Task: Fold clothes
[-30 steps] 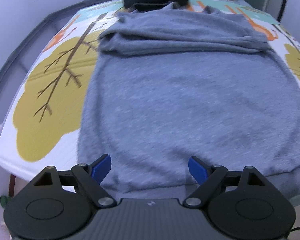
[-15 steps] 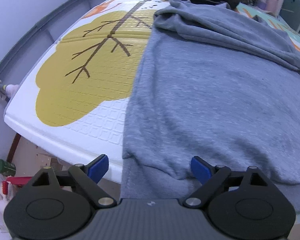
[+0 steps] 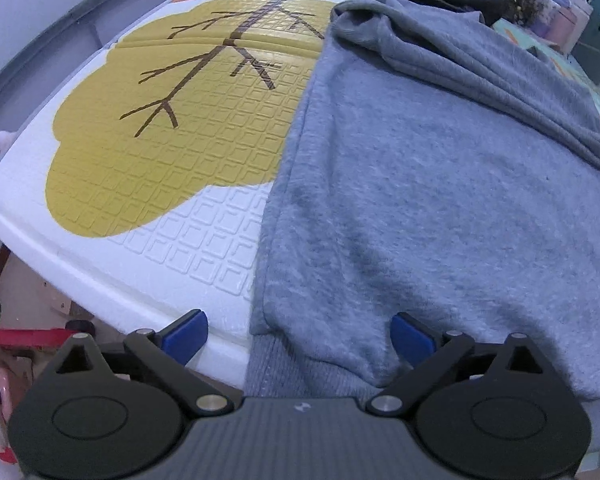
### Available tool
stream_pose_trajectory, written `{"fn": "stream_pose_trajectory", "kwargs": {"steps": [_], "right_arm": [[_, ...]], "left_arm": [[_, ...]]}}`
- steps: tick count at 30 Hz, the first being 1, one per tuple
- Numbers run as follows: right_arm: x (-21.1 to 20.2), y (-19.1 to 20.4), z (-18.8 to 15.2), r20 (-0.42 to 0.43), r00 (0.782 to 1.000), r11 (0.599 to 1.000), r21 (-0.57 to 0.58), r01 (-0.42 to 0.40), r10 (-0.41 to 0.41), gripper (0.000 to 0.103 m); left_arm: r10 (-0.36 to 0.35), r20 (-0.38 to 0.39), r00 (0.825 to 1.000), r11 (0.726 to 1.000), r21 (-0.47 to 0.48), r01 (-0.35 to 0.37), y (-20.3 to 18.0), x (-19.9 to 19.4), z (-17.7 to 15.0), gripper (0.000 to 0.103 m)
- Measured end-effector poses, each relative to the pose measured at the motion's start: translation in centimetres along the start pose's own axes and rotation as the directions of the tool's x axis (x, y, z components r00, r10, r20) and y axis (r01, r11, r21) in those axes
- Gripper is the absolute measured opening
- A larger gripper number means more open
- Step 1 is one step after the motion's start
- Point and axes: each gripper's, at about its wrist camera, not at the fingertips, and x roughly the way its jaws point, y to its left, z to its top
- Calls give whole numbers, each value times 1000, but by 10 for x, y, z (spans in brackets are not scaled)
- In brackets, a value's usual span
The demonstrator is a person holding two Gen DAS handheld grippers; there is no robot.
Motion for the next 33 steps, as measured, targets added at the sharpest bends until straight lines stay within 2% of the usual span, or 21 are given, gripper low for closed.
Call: {"fn": "stream_pose_trajectory", "kwargs": {"steps": [4,7,8,9,10,12,14,15,21,24,33], "right_arm": [[0,3,-3,13,1000,1000,-12,2,-2,76],[-2,6,-4,18,1000,1000,-18,-6,7,68],[-4,8,-4,21,999,999,-32,-23,24,60],[-5,10,-5,25,999,998,-46,-40,41,44],[-7,12,-5,26,998,996,-60,-59,60,34],[-9,17,-6,16,996,994,-74,-82,83,26],[-11,21,-7,22,996,993,-85,-80,83,20],[-12,22,-7,23,995,993,-82,-90,92,15],[-21,15,-4,28,988,987,-67,-149,151,10],[-26,15,-3,34,988,985,-92,-148,151,9],[-33,4,-10,-27,991,982,-132,-137,135,9]], "left_arm": [[1,2,1000,1000,6,-1,-1,1,0,99],[-5,9,1000,1000,22,4,-2,-2,0,90],[-9,15,1000,999,34,9,-4,-3,0,83],[-18,24,1000,998,56,16,-6,-6,0,77],[-24,32,999,997,76,21,-9,-9,-1,64],[-25,34,999,994,103,22,-14,-11,0,50],[-47,24,999,995,94,45,-15,-12,0,27],[-65,16,998,994,88,63,-15,-13,1,23],[-64,18,998,989,136,61,-22,-23,-2,20],[-70,5,998,987,146,69,-21,-29,-3,19],[-79,-60,995,979,184,89,-21,-39,-31,19]]}}
